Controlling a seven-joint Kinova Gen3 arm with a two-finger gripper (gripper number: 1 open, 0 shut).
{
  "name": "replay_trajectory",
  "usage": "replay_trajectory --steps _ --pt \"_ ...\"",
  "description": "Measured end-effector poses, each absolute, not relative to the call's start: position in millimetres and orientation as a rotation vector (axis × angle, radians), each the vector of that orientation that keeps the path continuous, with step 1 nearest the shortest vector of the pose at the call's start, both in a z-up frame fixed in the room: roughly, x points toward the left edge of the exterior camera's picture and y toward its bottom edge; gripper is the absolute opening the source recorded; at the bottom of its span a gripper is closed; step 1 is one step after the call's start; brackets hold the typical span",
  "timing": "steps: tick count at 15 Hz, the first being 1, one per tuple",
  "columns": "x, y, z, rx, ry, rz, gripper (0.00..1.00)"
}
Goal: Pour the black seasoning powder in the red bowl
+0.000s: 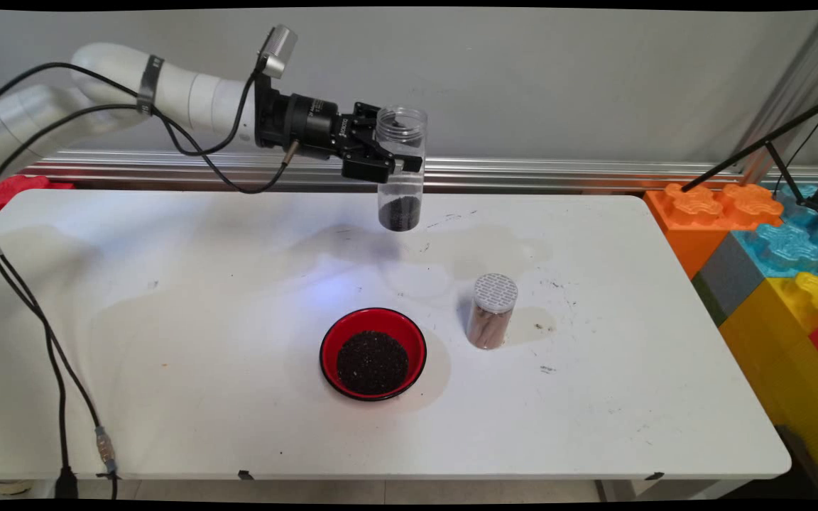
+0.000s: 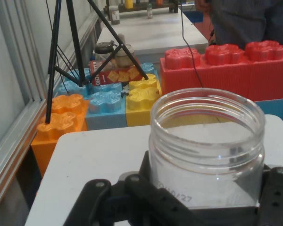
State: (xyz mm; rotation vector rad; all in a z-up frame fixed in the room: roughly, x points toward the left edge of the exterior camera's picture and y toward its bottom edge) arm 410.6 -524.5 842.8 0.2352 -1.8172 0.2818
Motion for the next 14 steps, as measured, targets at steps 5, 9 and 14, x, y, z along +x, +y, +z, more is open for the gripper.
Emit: replay_trajectory --steps 5,9,14 --pt "412 -512 854 0.219 -1.834 0.303 0.00" --pt "414 -495 859 0.181 -1.867 0.322 0.00" --pt "410 -473 857 0.106 -1.922 0.356 0.00"
